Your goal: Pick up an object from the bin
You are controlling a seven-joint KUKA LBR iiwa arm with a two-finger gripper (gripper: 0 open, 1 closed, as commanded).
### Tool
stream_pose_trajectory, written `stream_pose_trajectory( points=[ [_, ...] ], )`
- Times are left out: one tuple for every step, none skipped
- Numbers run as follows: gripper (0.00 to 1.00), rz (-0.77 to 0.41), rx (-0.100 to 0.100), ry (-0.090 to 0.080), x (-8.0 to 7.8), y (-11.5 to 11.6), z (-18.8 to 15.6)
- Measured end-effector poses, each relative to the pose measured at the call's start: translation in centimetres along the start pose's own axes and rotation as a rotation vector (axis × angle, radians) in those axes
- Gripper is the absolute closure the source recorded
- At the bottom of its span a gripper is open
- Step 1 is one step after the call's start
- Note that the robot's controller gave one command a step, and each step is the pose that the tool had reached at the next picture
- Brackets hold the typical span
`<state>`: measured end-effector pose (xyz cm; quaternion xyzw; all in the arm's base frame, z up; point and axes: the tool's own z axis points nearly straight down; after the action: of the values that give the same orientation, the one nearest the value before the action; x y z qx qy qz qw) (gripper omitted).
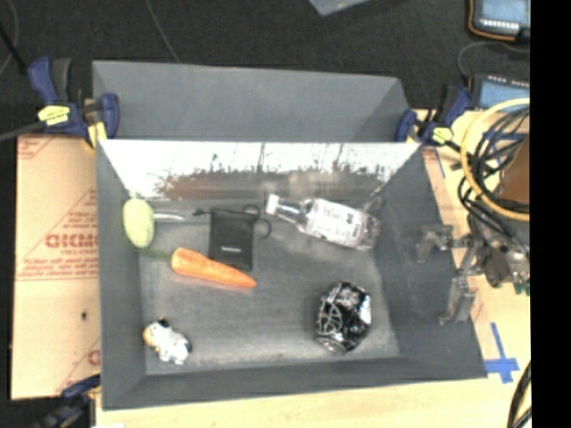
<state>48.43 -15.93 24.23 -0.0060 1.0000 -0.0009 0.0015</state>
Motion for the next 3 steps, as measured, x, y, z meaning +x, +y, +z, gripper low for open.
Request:
stream_pose_trajectory(
  points=[
    [0.00, 0.000, 0.000, 0.000, 0.0, 0.0, 0.0],
    [0.00, 0.065, 0.002, -0.009, -0.3, 0.5, 4.7],
    [0.00, 0.039, 0.001, -0.003, 0.1, 0.9, 9.7]
  ],
)
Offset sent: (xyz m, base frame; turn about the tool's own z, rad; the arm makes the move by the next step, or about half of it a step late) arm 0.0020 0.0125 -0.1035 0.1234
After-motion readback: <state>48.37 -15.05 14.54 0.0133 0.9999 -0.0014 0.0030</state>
